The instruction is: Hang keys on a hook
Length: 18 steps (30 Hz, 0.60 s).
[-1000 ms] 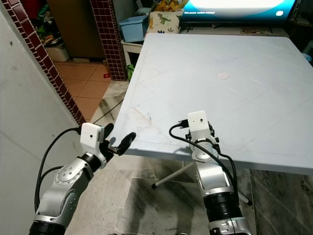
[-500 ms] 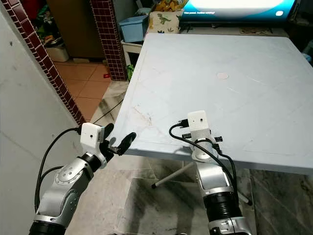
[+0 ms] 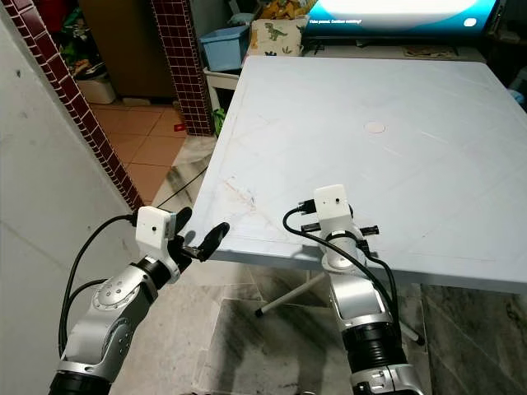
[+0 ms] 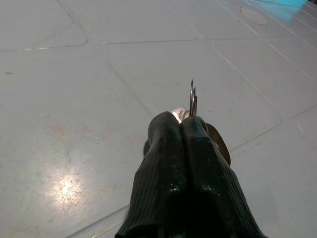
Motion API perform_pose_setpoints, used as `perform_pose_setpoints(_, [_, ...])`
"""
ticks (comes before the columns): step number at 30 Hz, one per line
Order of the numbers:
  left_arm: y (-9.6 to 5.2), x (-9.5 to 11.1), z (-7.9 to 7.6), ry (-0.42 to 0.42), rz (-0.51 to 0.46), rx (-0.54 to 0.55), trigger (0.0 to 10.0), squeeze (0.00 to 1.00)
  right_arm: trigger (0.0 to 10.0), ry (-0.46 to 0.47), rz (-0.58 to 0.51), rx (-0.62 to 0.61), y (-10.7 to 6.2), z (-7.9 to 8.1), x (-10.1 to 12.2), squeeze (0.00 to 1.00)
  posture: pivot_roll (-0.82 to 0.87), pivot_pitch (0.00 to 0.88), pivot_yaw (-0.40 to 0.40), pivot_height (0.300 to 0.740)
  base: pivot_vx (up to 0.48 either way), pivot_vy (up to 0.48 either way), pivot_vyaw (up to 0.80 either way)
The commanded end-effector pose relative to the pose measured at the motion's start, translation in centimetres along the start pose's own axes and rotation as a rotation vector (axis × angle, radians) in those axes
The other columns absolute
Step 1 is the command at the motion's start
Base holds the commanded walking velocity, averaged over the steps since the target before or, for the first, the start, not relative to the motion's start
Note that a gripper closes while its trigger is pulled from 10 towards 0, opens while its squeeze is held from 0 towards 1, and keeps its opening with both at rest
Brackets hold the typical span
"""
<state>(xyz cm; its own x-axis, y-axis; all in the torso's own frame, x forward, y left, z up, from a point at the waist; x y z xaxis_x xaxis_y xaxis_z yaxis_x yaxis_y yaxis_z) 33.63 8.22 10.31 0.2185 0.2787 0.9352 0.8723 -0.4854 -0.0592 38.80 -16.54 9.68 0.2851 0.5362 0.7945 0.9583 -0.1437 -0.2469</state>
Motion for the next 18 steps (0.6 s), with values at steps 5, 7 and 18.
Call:
perform_pose_setpoints(5, [0.14,0.47,-0.29,0.015,-0.014,-0.010,10.0,0.00,0.0,-0.032,-0.012,-0.001,-0.26,0.26,-0.09,0.00,-0.05,0.084,0.057,0.740,0.000,0.000,0.00])
perform_pose_setpoints(7, [0.15,0.45,-0.29,0.015,-0.014,-0.010,10.0,0.00,0.0,-0.037,-0.016,0.000,-0.33,0.30,-0.03,0.00,-0.05,0.083,0.056,0.740,0.000,0.000,0.00])
perform_pose_setpoints(18, [0.18,0.42,-0.31,0.015,-0.015,-0.010,10.0,0.00,10.0,-0.073,-0.045,-0.024,-0.79,0.20,0.33,1.00,-0.05,0.080,0.054,0.740,0.000,0.000,0.00])
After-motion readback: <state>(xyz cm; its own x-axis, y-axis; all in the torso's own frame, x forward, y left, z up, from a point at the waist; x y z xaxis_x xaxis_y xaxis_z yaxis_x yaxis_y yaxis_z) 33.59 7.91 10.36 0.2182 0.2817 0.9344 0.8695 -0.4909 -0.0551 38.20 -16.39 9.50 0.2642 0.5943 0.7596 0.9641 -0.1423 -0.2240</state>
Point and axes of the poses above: a point about 5 cm out from each wrist's last joint towards the gripper, its own y axis pointing out of the wrist towards the gripper, its own x axis along the axis of the wrist's last joint, z = x × y, the point moved 6 cm from there along y, pointing out of the wrist towards the gripper, and after that the axes turned 12 degrees about -y, right-handed, at the moved point
